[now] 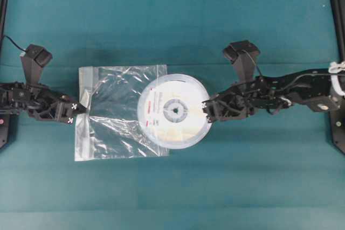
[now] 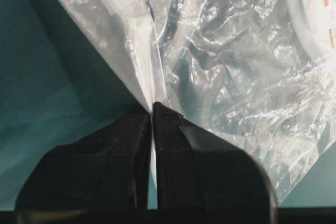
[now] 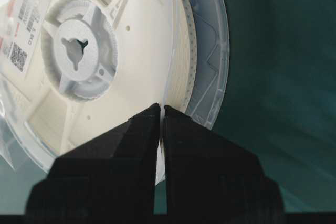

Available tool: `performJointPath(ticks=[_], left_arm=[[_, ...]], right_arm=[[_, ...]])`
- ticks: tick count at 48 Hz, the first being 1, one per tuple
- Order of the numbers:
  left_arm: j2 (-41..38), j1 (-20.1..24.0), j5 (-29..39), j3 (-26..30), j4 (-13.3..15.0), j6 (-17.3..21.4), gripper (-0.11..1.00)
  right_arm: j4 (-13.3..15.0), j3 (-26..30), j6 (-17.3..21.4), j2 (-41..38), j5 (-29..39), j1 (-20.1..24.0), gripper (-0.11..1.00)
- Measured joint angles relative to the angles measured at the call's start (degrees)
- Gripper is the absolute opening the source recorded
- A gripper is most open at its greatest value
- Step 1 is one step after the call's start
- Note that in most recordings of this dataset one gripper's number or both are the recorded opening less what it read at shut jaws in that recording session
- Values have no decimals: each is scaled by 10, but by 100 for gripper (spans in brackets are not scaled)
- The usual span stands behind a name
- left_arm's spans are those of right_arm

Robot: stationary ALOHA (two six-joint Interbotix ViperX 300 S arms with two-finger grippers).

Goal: Take out the reel from the clear zip bag.
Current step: 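Pull the reel rightward out of the bag while left gripper holds bag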

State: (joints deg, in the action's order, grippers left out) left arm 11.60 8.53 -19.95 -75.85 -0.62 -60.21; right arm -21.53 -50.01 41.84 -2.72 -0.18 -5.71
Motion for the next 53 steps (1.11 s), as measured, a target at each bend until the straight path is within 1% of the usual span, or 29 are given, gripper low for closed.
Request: performJointPath(ticks=[34, 41, 53], left_arm=[[-1, 0, 0, 3, 0, 2, 1], [-1, 0, 1, 3, -1, 2, 1], [-1, 0, 1, 3, -1, 2, 1]], right_arm=[[0, -62, 1, 54, 4, 0, 3], [-1, -77, 12, 68, 4, 0, 3], [0, -105, 19, 94, 4, 0, 3]])
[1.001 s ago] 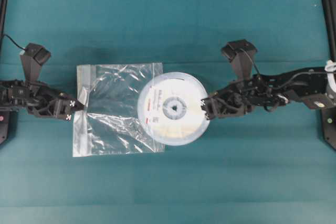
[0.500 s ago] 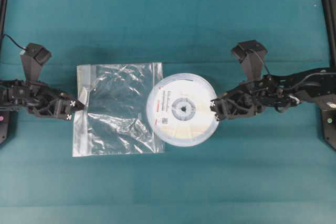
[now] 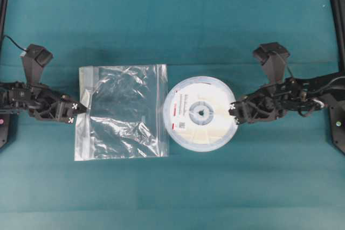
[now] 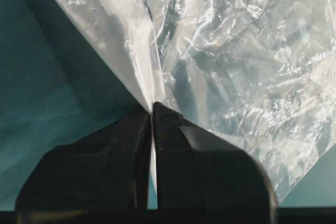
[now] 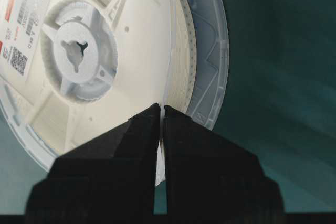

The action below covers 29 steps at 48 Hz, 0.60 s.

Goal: Take out the reel from the clear zip bag.
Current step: 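Pull the reel rightward out of the bag while left gripper holds bag, then lower the reel onto the table right of the bag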

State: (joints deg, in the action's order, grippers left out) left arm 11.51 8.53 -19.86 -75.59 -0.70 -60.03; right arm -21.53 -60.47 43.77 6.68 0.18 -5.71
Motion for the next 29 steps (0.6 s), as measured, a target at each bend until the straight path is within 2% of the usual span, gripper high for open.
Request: performJointPath(ticks=[29], left_arm=[[0, 0, 0, 1, 0, 1, 1]], right_arm=[[0, -39, 1, 42, 4, -6, 3]])
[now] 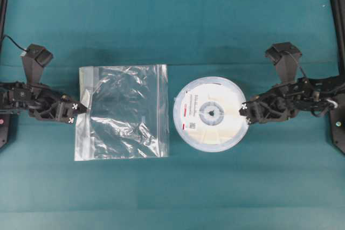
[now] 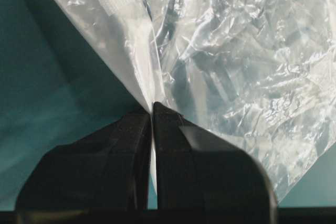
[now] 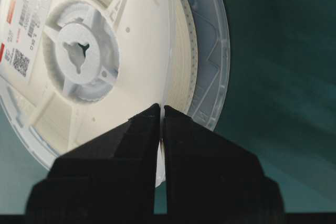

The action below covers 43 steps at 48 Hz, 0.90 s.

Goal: Take out the reel from the clear zip bag.
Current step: 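Lower the reel onto the table right of the bag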

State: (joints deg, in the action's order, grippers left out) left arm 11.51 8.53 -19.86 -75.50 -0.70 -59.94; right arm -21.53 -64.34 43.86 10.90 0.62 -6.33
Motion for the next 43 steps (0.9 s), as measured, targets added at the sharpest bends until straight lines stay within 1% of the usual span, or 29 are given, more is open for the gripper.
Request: performJointPath(ticks=[12, 33, 36, 38, 40, 43], left_arm=[[0, 0, -1, 0, -1, 0, 1], [0, 0, 0, 1, -1, 1, 1], [0, 0, -1, 1, -1, 2, 1], [0, 0, -1, 1, -1, 1, 1], [0, 0, 0, 1, -1, 2, 1], [0, 0, 0, 1, -1, 1, 1]], right_arm=[[-1, -12, 0, 15, 6, -6, 3], [-1, -12, 0, 15, 1, -8, 4], [0, -12, 0, 15, -1, -9, 11], [0, -12, 0, 16, -1, -8, 18], [0, -13, 0, 16, -1, -9, 29], [0, -13, 0, 15, -2, -10, 49]])
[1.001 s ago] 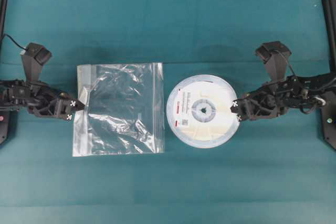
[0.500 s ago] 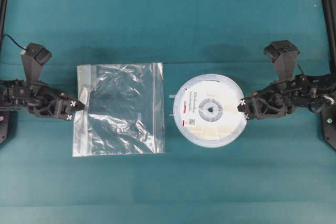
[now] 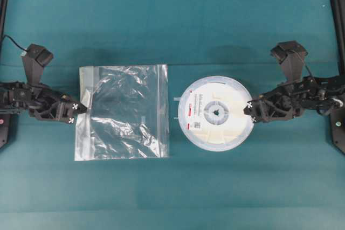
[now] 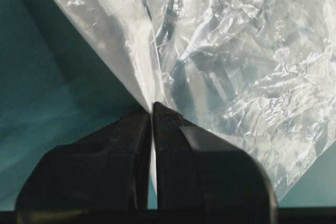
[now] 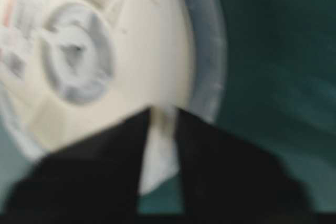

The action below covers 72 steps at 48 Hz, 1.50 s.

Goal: Take out the reel from the clear zip bag.
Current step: 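Lower the reel onto the table right of the bag, then open both grippers and release the bag and reel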

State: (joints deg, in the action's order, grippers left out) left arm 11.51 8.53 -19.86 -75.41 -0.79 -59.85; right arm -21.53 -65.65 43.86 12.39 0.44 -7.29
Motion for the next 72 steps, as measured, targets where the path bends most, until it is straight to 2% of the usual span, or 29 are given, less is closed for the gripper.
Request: performJointPath(ticks=[5, 9, 23, 31, 35, 38, 41, 49, 54, 56, 63, 72], left_arm=[[0, 0, -1, 0, 0, 0, 1], [0, 0, 0, 0, 0, 1, 1], [0, 0, 0, 6, 0, 3, 1], [1, 0, -1, 10, -1, 26, 1], [1, 0, 0, 11, -1, 40, 5], [2, 0, 3, 12, -1, 43, 12], [2, 0, 8, 14, -1, 44, 25], [3, 0, 23, 22, -1, 44, 73], [6, -1, 28, 26, -1, 44, 95], [7, -1, 30, 28, -2, 45, 97], [13, -1, 39, 30, -1, 45, 94], [45, -8, 83, 41, -1, 54, 94]], right_arm=[[0, 1, -1, 0, -1, 0, 78], [1, 2, -1, 0, -1, 0, 91], [7, 3, -1, 4, -6, 0, 90], [32, 4, -1, 23, -18, 0, 90], [44, 6, -1, 33, -20, 0, 90], [52, 7, -1, 40, -20, -1, 90], [57, 7, -1, 44, -20, 0, 90], [62, 7, -1, 50, -18, -1, 90], [62, 7, -1, 53, -11, -1, 90], [62, 7, -1, 54, -4, 0, 90], [62, 8, -1, 54, 21, 0, 90], [62, 8, -1, 57, 29, 0, 90]])
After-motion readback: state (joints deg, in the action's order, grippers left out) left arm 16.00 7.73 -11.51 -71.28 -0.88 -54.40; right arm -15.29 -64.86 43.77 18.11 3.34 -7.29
